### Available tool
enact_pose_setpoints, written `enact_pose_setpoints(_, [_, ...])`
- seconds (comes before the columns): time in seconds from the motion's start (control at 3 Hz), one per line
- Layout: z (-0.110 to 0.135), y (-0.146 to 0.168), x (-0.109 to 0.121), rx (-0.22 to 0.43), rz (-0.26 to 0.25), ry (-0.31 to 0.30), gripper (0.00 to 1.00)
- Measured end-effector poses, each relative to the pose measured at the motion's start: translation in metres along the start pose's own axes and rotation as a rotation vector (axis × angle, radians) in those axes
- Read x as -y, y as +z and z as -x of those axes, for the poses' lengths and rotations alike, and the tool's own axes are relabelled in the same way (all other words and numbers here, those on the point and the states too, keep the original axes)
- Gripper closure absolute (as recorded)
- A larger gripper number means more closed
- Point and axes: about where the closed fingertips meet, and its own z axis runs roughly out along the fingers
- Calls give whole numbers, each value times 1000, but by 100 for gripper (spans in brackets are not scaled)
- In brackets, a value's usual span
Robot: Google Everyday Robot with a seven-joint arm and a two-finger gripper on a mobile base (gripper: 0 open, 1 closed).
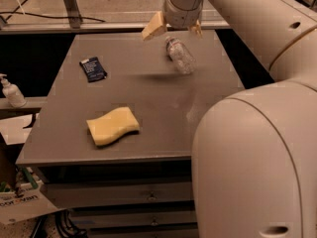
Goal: Place water bottle upright
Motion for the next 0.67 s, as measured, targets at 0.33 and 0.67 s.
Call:
enact_pose_setpoints(0.33, [2, 6, 6, 4, 6, -23, 0])
enact_pose_setpoints(0.67, [10, 15, 9, 2, 6, -48, 0])
